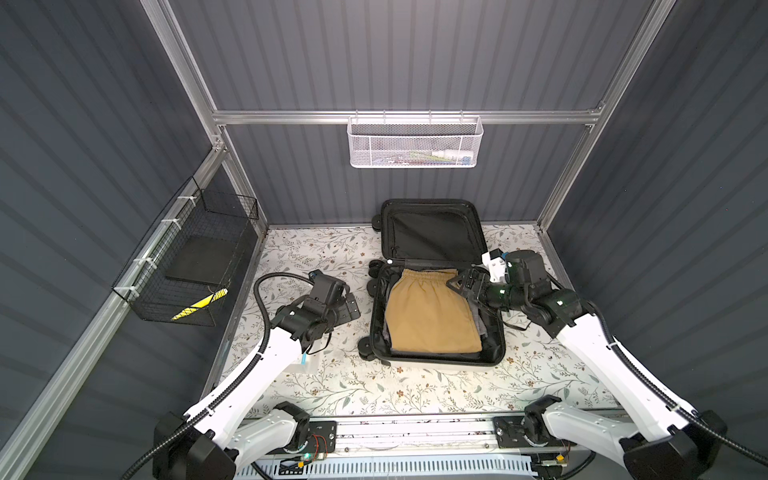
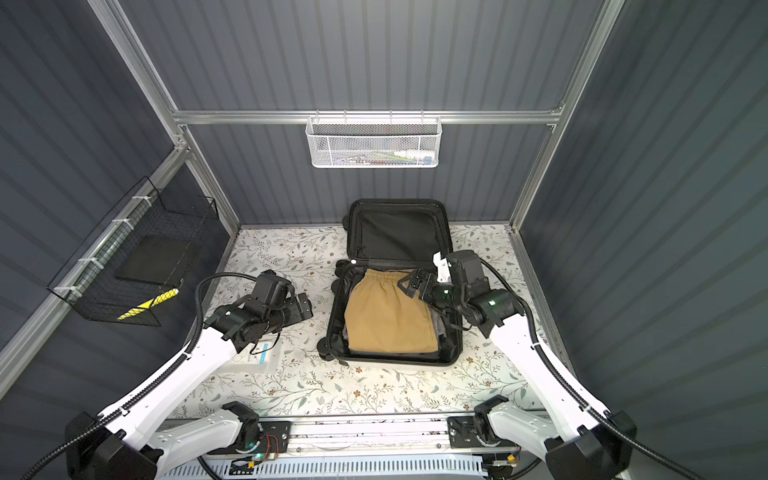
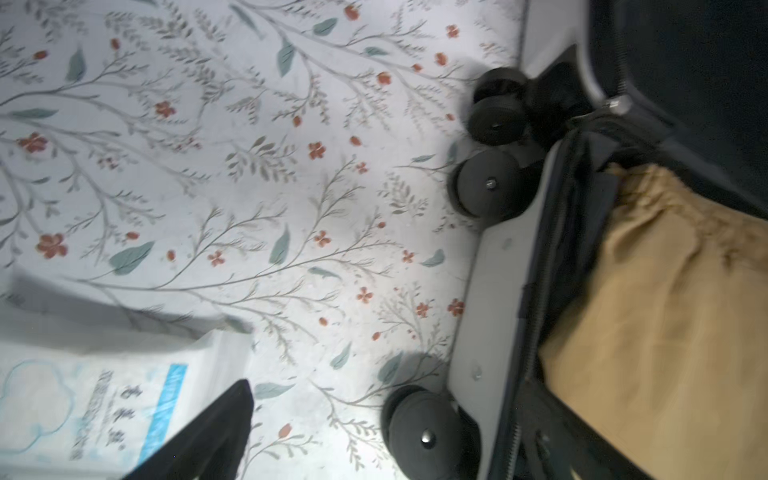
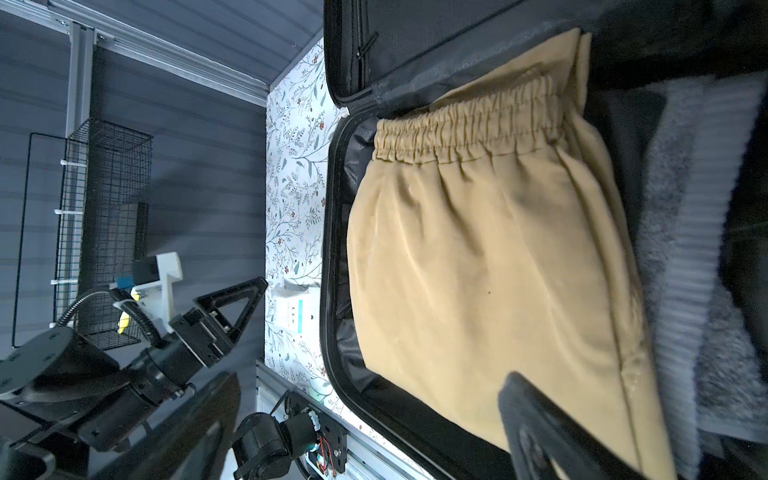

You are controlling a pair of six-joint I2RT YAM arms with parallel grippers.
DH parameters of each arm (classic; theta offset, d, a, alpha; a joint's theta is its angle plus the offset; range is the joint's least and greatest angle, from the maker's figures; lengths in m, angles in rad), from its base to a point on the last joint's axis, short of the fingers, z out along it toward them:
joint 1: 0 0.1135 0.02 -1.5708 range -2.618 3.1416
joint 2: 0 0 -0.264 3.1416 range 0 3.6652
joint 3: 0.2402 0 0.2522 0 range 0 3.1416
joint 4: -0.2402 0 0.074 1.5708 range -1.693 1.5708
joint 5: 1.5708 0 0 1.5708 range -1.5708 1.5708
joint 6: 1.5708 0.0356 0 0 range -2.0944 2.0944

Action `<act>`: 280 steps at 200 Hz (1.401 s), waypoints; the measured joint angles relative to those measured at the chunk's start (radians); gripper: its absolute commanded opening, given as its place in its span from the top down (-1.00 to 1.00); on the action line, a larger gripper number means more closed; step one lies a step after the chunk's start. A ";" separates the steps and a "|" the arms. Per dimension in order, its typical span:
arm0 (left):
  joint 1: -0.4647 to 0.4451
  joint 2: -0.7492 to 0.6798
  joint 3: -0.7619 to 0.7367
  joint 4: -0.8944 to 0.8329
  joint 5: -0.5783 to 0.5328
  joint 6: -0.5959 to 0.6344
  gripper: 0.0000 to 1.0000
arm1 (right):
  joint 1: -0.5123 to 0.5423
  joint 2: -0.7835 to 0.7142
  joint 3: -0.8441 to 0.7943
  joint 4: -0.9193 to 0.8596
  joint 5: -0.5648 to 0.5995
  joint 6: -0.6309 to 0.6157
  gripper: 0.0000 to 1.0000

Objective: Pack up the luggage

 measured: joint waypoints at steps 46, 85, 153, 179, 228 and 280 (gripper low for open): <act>0.147 0.051 -0.040 -0.063 -0.052 -0.035 -0.99 | 0.000 0.156 0.039 0.064 -0.010 -0.015 -0.98; 0.301 0.051 -0.097 -0.061 -0.020 -0.035 -0.99 | -0.008 0.205 0.037 0.104 0.023 -0.057 -0.98; 0.402 0.049 -0.204 -0.044 0.052 -0.042 -0.99 | -0.081 0.191 0.019 0.211 0.095 -0.126 -0.98; 0.403 0.057 -0.235 -0.002 0.079 -0.041 -0.99 | -0.093 0.221 0.019 0.228 0.048 -0.132 -0.98; 0.403 0.180 -0.206 0.095 0.175 0.050 -0.99 | -0.093 0.294 0.018 0.257 -0.048 -0.118 -0.98; 0.393 0.305 -0.121 0.246 0.317 0.095 -1.00 | -0.066 0.307 0.020 0.295 -0.102 -0.107 -0.98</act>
